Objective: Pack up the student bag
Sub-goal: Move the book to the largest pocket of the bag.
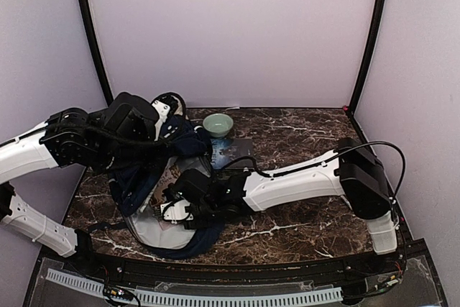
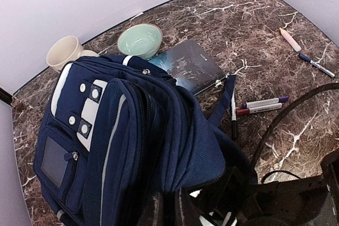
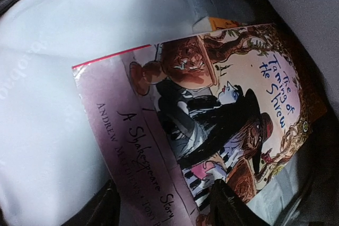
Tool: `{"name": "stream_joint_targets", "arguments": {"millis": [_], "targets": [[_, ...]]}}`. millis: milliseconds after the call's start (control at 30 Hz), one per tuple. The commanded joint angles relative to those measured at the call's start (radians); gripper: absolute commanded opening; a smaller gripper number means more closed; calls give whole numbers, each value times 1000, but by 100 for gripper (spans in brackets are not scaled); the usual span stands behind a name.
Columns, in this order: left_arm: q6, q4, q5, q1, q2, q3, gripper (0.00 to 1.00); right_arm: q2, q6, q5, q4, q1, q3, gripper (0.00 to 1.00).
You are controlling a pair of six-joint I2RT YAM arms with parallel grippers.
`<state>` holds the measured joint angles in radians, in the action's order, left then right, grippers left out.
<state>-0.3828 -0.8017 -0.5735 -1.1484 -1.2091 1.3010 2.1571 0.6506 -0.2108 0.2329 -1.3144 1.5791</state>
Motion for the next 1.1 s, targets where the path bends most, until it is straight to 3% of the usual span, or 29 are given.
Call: {"name": "stream_joint_targets", "arguments": {"millis": [0, 233, 600, 733, 867, 1067], "targets": [[-25, 78, -4, -23, 29, 31, 0, 44, -6, -55, -101, 43, 90, 55], [-34, 85, -4, -40, 23, 27, 0, 119, -53, -53, -152, 89, 191, 49], [-45, 91, -5, -48, 27, 8, 0, 123, -132, -27, -189, 94, 161, 47], [-46, 86, -15, -48, 35, 3, 0, 38, -159, 21, -133, 88, 105, 47], [-39, 70, -24, -48, 47, 8, 0, -112, -206, 209, -55, 87, 4, 49], [-50, 42, -37, -48, 65, -20, 0, -298, -221, 346, 120, 88, -112, 52]]}}
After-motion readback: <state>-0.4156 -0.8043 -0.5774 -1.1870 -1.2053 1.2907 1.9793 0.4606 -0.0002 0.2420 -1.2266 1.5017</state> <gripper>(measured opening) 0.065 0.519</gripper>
